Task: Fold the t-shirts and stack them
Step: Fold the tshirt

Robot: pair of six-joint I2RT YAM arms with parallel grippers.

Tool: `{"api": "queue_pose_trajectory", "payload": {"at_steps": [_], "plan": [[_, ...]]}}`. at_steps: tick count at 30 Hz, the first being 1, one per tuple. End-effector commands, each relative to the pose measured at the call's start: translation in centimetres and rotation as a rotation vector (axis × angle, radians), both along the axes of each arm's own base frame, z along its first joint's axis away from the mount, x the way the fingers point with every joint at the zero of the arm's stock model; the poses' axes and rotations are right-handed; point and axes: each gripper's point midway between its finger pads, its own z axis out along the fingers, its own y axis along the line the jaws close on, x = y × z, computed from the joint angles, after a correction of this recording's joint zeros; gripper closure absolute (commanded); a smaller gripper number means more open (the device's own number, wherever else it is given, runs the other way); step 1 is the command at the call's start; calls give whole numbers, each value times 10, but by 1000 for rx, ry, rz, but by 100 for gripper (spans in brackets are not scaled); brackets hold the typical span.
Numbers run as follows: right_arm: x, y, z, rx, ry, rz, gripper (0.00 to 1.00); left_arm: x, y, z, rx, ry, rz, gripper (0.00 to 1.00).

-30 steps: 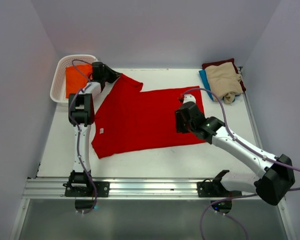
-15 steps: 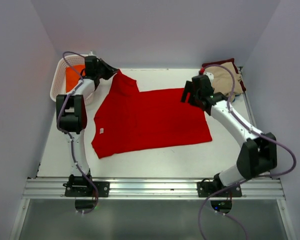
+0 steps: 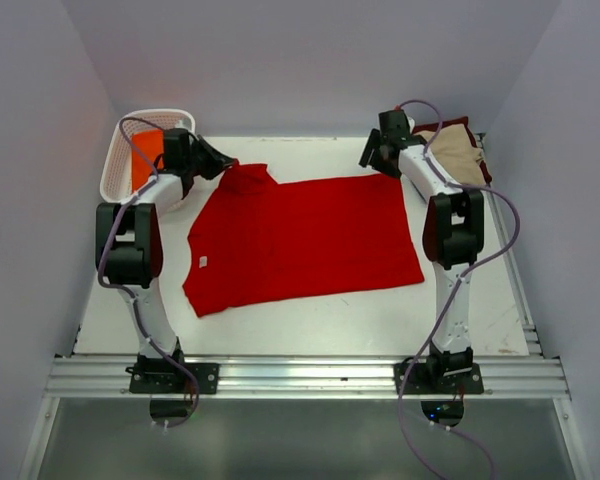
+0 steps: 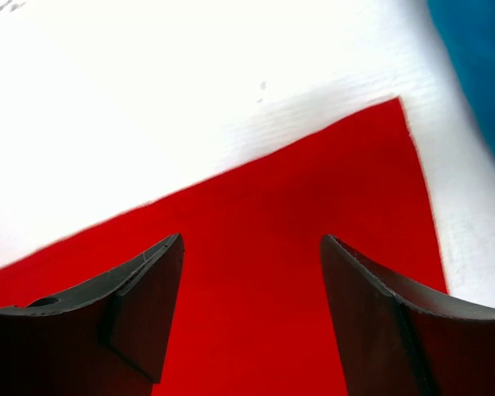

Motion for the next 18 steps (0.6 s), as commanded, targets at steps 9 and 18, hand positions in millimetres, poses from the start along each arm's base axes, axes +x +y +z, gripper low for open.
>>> {"api": "queue_pose_trajectory", "payload": {"at_steps": [9, 18], "plan": [[31, -96, -13, -170, 64, -149, 27, -43, -4, 26, 17, -54, -81, 100], [29, -115, -50, -140, 121, -158, 36, -50, -6, 17, 15, -25, -97, 100]]}}
